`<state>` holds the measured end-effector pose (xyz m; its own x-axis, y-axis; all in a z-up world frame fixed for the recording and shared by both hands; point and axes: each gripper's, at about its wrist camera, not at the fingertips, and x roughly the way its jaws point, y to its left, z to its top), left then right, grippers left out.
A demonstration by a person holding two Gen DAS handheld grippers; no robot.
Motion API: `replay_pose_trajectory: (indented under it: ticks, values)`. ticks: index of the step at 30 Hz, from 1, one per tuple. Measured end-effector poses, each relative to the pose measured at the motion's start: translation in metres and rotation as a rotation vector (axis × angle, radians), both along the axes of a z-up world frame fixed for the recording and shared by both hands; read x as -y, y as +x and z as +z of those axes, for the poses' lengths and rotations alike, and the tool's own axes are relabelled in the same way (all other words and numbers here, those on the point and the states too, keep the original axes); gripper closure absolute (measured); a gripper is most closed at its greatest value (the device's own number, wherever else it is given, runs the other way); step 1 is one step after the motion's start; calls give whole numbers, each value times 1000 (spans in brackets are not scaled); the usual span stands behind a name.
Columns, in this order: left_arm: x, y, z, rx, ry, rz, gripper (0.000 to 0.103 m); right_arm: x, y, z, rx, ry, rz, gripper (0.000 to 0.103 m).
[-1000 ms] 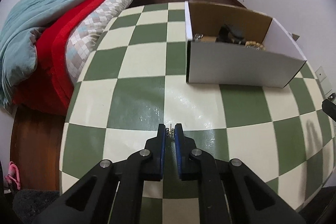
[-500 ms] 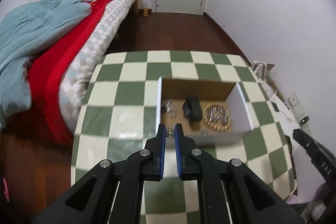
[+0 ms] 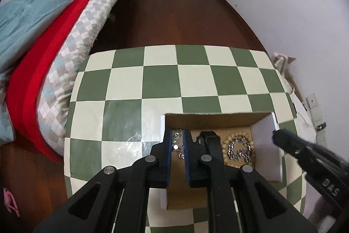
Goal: Organize jewelry
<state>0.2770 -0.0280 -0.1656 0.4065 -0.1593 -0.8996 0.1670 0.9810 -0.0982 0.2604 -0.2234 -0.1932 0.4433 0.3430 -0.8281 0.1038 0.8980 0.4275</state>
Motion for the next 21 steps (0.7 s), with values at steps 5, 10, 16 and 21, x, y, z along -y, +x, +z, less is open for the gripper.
replay_pose_trajectory:
  ticks: [5,10,16,21]
  values:
    - [-2,4,3,15,41,36,36,8,5,-3,-21,9,-31,45]
    - [-9,0,10,45,64,68,10,10,-7,4,-27,-125,-46,32]
    - [-11,-21,9,56,134,76,0,-3,-30,6,-69,-395,-26,2]
    - [-13,-44,7,48,145,81,0,-8,-51,12,-75,-456,-22,0]
